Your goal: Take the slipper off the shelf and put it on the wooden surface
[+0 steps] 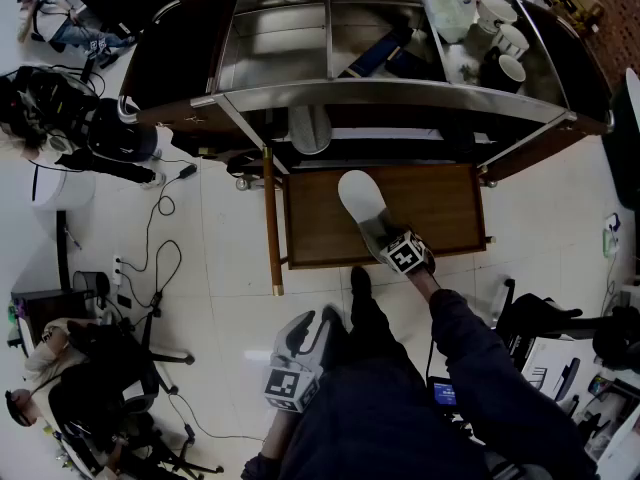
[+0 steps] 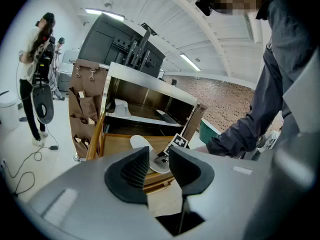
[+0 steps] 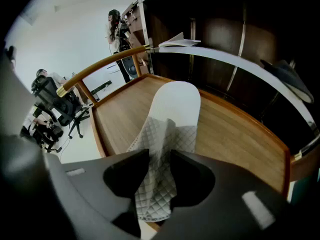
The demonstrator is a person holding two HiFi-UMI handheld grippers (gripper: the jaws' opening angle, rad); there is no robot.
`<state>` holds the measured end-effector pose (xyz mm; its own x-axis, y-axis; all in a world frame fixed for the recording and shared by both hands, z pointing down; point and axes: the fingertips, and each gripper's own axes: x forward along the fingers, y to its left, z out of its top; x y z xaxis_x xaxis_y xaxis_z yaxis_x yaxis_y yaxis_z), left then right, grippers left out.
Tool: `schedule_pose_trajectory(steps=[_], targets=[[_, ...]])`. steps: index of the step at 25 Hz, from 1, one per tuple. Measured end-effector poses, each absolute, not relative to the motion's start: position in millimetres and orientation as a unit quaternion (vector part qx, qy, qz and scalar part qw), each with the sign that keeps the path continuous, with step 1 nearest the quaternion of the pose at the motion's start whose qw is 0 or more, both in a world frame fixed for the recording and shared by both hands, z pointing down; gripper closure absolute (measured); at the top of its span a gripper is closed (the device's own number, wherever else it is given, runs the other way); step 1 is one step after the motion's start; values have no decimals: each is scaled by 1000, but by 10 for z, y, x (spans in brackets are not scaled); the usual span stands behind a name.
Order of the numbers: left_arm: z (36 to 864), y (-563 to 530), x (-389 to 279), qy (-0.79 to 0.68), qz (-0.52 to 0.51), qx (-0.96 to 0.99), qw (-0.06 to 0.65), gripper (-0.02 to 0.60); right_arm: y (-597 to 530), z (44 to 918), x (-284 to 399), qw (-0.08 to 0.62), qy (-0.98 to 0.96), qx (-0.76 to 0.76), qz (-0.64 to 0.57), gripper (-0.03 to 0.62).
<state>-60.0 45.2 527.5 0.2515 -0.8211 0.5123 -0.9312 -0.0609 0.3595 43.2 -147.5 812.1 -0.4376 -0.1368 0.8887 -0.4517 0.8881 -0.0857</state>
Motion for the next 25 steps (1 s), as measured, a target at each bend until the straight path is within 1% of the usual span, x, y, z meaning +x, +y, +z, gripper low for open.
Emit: schedule_pose_trajectory(steps=[1,2,3,4,6,11,13,16,21,25], targets=[[5276,332,-579,-605,80,724,321,451,-1502,8103,447,497,-835,177,156,460],[5277,215,-558,-604,74,726,320,451,-1526,8080,457,493,-837,178,155,490],[5281,104,-537,-601,69,729,320,451,-1544,8046,458,488,-839,179,159,540],[5287,1,-514,-597,65,733,319,451,-1559,7995,449,482,-841,180,167,563],[5285,-187,-462,-588,60,743,313,451,-1605,7821,424,456,-847,188,200,579],[5201,-514,-425,-585,50,753,297,451,-1939,7131,444,357,-868,221,267,585],[5196,-565,-473,-592,47,749,296,451,-2209,6843,476,329,-874,242,263,585],[5198,-588,-567,-605,40,736,302,451,-2904,6523,413,299,-880,277,245,585],[5126,-521,-722,-634,37,716,289,452,-4186,6484,59,309,-864,335,215,580],[5119,-354,-859,-656,33,696,290,451,-4657,6646,-225,325,-842,355,242,561]])
